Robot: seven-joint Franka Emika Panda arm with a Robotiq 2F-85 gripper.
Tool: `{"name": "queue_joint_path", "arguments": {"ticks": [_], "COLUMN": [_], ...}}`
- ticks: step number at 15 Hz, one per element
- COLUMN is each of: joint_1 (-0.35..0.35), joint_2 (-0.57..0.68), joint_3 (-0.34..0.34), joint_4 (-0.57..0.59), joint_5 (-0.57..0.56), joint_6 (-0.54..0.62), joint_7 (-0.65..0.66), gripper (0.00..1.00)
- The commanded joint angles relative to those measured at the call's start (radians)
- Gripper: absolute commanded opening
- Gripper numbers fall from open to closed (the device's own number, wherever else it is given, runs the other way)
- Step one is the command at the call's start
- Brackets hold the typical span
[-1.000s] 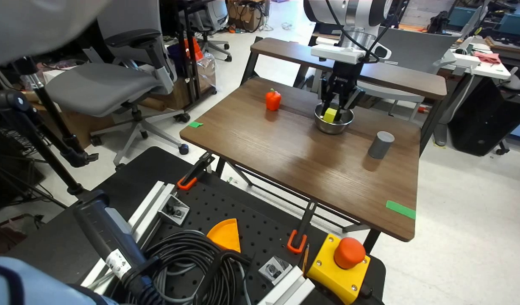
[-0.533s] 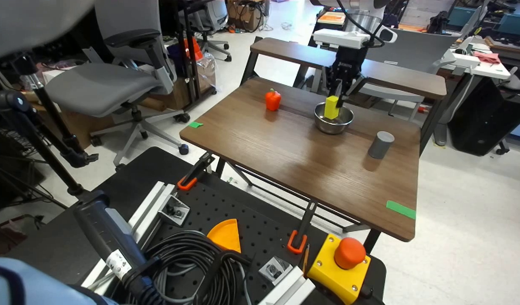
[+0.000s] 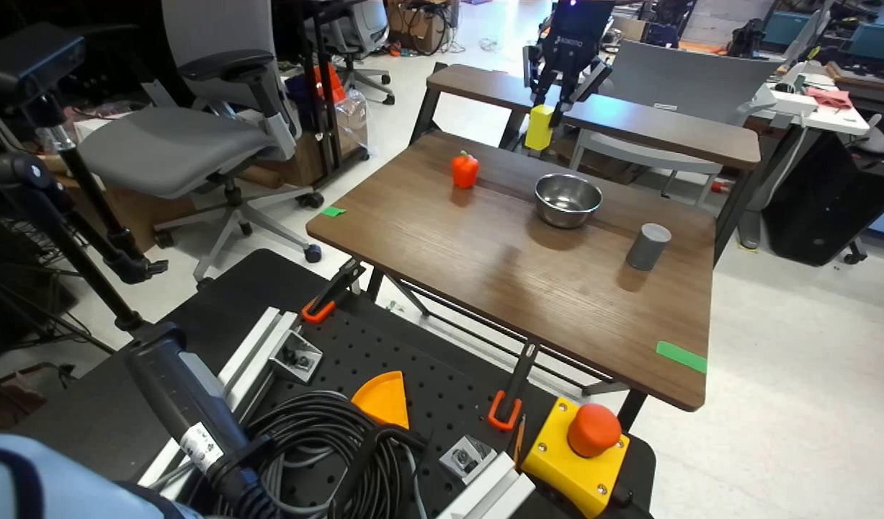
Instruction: Take the yellow block out of the silver bowl and place it on the left side of the table
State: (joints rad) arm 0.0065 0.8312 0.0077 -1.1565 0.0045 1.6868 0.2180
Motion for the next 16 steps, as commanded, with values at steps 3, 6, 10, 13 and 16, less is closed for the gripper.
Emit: {"name": "queue_joint_path", "arguments": {"ticks": [3, 6, 10, 13, 16], "joint_1": [0.072, 0.125, 0.166, 0.165, 0.158], "joint_2": [-0.160, -0.183, -0.176, -0.185, -0.220], "joint_3": [0.026, 0.030, 0.018, 0.020, 0.023], "joint_4": [-0.354, -0.508, -0.638, -0.713, -0.779], "joint_5": [-0.034, -0.082, -0.180, -0.215, -0.222], "joint_6": [0.064, 0.149, 0.251, 0.329, 0.421], "joint_7": [-0.145, -0.149, -0.137, -0.135, -0.135], "gripper": [0.08, 0.08, 0.08, 0.08, 0.08]}}
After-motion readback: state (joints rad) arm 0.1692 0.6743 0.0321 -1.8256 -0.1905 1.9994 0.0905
